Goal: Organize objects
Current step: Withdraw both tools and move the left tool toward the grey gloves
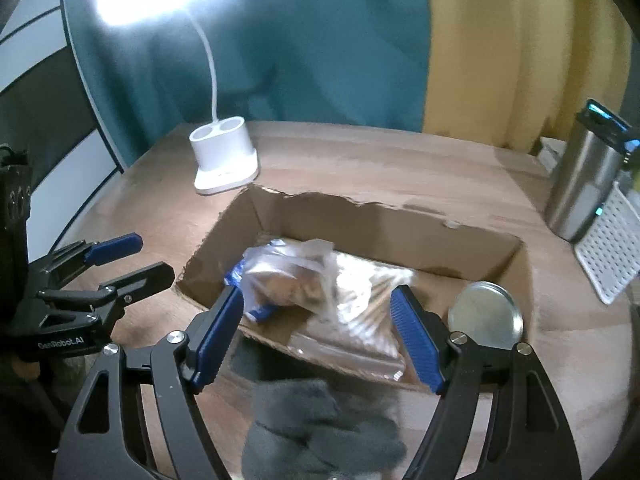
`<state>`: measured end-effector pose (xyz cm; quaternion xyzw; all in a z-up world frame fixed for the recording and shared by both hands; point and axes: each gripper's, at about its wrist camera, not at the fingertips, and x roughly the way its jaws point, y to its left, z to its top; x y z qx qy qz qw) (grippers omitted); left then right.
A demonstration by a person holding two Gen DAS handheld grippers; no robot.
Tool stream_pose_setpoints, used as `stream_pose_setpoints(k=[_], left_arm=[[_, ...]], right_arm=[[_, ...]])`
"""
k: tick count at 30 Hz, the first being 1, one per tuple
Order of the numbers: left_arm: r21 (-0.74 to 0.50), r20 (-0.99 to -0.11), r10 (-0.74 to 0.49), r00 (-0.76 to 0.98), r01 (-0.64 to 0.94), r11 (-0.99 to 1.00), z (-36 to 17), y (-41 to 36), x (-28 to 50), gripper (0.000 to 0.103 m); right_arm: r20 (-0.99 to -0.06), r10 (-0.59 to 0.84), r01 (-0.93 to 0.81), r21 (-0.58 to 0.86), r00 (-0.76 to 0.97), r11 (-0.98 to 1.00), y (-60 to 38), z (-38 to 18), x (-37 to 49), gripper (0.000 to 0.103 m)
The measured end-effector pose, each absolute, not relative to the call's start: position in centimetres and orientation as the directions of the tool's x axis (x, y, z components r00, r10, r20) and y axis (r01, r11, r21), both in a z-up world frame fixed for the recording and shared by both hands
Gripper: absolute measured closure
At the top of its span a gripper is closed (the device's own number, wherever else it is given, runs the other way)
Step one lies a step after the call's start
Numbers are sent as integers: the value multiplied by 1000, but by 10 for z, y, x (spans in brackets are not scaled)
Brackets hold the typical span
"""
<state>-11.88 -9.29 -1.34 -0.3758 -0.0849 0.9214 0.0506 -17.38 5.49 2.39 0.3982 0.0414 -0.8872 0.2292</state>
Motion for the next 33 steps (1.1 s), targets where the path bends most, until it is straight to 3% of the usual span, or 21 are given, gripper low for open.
stream_pose_setpoints(k=[33], left_arm=[[-176,-723,222,-654,-137,-975,-27,-2,-90,24]], right_arm=[[-715,-343,338,158,-609,-928,149,4,-114,24]])
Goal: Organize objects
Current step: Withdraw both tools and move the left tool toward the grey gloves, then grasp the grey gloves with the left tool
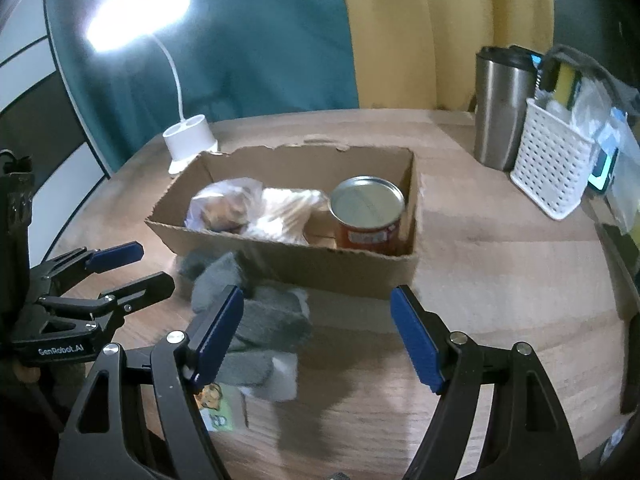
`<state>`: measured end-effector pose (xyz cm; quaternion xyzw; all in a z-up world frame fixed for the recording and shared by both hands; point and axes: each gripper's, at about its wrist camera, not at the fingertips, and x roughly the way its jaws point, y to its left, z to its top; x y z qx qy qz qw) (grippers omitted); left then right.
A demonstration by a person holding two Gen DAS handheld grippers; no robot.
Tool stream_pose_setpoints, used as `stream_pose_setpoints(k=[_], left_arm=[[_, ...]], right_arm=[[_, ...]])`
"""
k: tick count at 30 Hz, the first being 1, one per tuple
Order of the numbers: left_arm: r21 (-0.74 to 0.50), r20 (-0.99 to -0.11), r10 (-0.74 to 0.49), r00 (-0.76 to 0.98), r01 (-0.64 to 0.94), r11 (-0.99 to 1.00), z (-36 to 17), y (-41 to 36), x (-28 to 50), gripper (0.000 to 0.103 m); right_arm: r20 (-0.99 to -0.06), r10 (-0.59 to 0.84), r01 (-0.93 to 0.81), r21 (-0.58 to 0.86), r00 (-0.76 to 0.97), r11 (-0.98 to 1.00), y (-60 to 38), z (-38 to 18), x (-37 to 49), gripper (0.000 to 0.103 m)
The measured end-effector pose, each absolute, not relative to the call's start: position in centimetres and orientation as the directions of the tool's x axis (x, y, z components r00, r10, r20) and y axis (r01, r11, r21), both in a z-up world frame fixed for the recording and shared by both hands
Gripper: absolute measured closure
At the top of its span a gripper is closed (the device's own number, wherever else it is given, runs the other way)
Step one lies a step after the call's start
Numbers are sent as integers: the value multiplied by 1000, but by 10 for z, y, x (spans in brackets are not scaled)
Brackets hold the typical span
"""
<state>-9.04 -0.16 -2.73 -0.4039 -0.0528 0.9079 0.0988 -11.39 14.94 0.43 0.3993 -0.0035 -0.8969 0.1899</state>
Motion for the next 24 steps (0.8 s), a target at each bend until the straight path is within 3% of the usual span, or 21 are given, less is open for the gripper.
stream_pose_setpoints(k=[16,18,24], left_arm=[[-265,-779,306,-547,-155,-952,-67,23,-102,27],[-272,-773,325,-545,-177,-946,-66,25,-102,44],[-280,-751,338,-568,-190,-941,-59,21,-98,58]], right_arm=[[-730,-335,300,185,-595,-936,180,-16,-111,24],[-731,-333,296,186,-596,-937,182,-16,-111,24],[-731,-331,295,184,-597,-938,183,-16,-111,24]])
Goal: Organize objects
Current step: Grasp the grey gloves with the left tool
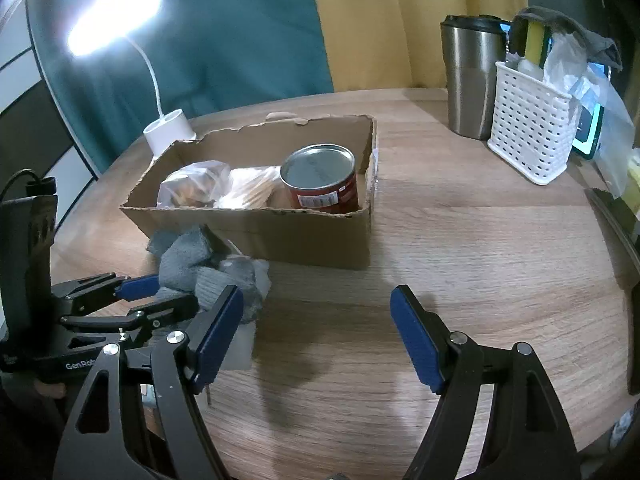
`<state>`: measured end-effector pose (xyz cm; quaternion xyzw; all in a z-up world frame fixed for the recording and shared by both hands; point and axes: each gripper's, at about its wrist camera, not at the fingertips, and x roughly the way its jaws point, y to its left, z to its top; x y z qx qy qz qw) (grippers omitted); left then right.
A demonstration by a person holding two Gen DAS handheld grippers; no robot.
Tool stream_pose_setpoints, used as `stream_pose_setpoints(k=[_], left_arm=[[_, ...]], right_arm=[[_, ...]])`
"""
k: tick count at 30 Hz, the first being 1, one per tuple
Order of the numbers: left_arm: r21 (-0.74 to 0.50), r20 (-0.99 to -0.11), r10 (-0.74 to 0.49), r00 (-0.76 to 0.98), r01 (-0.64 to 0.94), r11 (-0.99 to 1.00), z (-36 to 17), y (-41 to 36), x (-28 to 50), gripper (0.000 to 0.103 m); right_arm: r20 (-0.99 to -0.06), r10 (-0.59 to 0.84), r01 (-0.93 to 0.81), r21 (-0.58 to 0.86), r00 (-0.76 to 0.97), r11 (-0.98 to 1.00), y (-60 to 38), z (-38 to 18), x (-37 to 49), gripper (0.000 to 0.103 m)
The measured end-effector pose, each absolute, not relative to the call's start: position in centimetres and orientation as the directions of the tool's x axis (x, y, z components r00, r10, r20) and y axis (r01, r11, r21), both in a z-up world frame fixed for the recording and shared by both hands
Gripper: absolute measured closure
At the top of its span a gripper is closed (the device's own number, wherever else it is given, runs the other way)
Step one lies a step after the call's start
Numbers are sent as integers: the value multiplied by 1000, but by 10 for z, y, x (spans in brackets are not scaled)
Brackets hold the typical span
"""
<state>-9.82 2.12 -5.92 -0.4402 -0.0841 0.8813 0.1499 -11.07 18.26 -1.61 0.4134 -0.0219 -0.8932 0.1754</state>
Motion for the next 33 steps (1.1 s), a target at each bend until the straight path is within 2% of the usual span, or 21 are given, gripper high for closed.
stream_pose_setpoints(k=[14,24,26,27,29,31,33], left_arm=[[-274,-707,313,-634,-163,-948,-41,-16,-80,60],[-256,-685,285,-670,-145,-956,-36,-39,-71,60],[-256,-685,285,-671,-145,-956,-36,-41,-70,60],[-256,-684,285,-672,-144,-956,-35,-42,-69,60],[-255,-681,284,-675,-145,-956,-34,-42,-68,60],[-254,-675,284,-681,-146,-956,-30,-42,-67,60],[-254,-669,285,-686,-149,-956,-27,-43,-67,60]], right_arm=[[-747,-327,320,161,-578,-934,154,-15,-113,24],[-789,-329,356,150,-519,-922,128,-34,-122,24],[-799,-333,366,153,-501,-918,123,-39,-123,29],[-802,-334,371,153,-495,-916,122,-40,-123,36],[-811,-340,381,158,-476,-911,118,-44,-124,43],[-811,-359,404,169,-461,-899,115,-44,-122,58],[-811,-362,420,161,-460,-893,111,-42,-120,63]])
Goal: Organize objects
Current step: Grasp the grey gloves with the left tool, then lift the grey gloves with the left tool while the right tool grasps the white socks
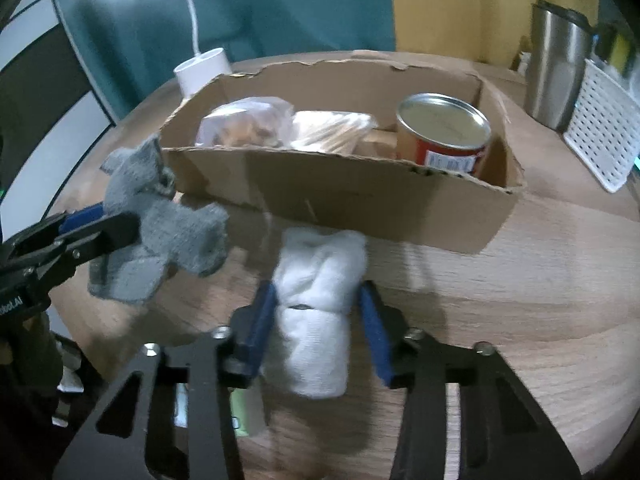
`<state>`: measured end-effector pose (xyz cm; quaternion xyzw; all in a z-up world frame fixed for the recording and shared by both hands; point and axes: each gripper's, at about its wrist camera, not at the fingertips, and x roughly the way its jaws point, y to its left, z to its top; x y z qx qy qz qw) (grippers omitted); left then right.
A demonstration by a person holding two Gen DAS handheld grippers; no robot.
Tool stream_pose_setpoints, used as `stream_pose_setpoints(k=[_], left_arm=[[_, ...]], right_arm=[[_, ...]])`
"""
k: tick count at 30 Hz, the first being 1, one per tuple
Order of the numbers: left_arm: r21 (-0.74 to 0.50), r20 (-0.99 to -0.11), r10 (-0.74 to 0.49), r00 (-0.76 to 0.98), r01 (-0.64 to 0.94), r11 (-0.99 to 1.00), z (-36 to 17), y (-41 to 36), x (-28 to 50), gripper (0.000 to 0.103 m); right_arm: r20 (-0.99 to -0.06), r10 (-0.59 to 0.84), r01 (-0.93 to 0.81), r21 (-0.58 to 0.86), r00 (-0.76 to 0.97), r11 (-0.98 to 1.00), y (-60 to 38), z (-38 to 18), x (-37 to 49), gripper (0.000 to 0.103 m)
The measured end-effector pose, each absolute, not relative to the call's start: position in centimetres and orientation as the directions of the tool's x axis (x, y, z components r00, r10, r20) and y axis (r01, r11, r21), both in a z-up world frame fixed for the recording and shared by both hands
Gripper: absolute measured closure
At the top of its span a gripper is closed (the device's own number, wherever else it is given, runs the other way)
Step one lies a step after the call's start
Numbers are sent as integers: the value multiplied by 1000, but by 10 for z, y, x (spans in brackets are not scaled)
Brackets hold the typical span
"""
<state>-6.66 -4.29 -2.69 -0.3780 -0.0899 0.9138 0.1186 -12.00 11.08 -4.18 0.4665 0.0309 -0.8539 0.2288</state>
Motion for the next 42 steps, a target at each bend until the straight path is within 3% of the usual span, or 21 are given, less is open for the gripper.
stream_pose_setpoints(k=[42], left_arm=[[-227,-590,276,-759,-172,-959,30,-51,-93,60]], right_arm=[[-703,-375,428,110,-605,-897,125,43,-133,65]])
